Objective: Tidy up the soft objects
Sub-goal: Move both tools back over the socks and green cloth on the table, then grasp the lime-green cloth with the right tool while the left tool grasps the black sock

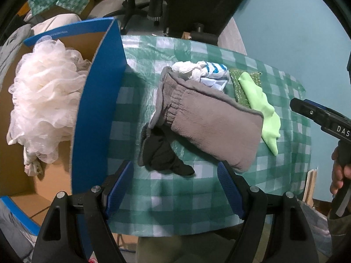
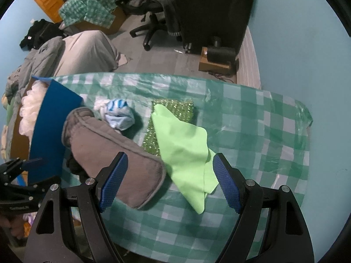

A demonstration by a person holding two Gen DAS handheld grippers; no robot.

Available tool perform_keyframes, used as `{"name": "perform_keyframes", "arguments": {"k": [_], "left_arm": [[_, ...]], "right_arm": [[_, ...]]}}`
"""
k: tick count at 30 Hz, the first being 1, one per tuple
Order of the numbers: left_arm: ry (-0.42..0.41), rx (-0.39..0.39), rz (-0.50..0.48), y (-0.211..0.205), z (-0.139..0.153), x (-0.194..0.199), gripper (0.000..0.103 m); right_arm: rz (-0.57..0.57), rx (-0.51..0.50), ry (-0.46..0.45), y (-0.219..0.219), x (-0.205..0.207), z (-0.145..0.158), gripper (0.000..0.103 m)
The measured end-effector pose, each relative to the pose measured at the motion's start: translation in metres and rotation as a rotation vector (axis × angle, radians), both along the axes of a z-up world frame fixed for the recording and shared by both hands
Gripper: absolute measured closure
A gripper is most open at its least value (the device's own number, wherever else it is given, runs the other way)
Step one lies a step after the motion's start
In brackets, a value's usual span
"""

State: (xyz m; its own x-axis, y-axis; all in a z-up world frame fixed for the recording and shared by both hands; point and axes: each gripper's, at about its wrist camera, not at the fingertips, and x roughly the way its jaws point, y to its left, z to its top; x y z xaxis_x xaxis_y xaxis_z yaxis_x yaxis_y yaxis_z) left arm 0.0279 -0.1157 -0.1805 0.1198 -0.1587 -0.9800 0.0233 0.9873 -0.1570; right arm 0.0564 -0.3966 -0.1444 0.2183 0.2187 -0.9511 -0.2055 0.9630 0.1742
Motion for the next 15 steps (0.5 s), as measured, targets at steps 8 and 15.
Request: {"name": "perform_keyframes", "arguments": {"k": [8, 15], "left_arm": [[0.024, 0.027, 0.045, -0.002, -0.023, 0.006, 0.023], [0.050, 0.061, 0.107, 0.002, -0.043, 0.007, 0.023]], "right_arm": [[0.013, 0.008, 0.036, -0.001, 0.013, -0.028, 0.023], [0.043, -0.010, 0.075, 0.002, 0.022, -0.058, 0.023]]}}
